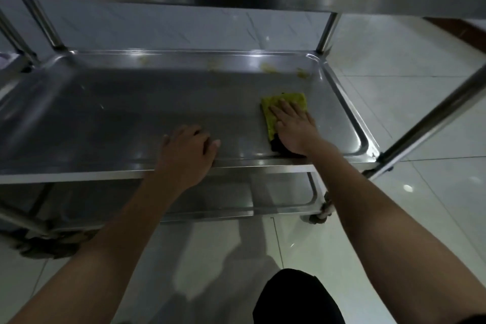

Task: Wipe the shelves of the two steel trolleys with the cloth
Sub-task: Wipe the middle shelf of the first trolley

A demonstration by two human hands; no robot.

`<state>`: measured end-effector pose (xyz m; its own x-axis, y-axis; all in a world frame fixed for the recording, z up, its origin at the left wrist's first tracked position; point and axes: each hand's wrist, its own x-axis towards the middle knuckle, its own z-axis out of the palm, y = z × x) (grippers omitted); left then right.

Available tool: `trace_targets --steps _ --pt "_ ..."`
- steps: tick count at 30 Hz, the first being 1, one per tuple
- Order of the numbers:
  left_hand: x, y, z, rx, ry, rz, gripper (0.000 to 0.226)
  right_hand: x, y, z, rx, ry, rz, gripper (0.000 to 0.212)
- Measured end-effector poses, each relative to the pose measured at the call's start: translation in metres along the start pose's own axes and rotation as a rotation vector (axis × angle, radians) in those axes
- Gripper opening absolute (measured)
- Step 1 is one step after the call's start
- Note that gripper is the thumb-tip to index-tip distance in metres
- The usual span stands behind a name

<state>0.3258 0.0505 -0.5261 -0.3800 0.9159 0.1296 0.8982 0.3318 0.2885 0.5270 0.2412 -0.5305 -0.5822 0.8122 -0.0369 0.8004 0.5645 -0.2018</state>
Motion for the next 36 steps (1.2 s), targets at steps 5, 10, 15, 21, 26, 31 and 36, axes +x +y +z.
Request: trace_targets --steps 5,10,15,21,26,31,36 --pt "-0.019 0.053 0.008 -0.095 0.064 0.156 0.027 -0.043 0.074 -0.021 -0.036 0.003 0.165 0.056" --pt "-0.021 0.06 0.011 -0.089 0.016 0.148 0.052 -0.071 0.091 -0.03 -0.082 -0.006 0.217 0.056" --pt "-0.023 0.053 0.011 -0.097 0.018 0.19 0.043 -0.09 0.079 -0.023 -0.123 -0.039 0.192 0.053" --pt "-0.028 0.052 0.012 -0.094 0.075 0.247 0.027 -0.111 0.023 -0.004 -0.02 0.053 0.158 0.054" --pt "-0.028 0.037 0.004 -0.127 0.01 0.278 0.038 -0.113 -0.034 0.009 -0.003 0.09 0.065 0.062" --pt "-0.034 -0.008 -0.009 -0.06 -0.001 0.209 0.057 -0.103 -0.09 0.028 -0.061 0.122 -0.025 0.054" --pt "-0.04 -0.037 -0.018 -0.049 -0.02 0.144 0.063 -0.1 -0.148 0.052 -0.092 0.183 -0.151 0.055"
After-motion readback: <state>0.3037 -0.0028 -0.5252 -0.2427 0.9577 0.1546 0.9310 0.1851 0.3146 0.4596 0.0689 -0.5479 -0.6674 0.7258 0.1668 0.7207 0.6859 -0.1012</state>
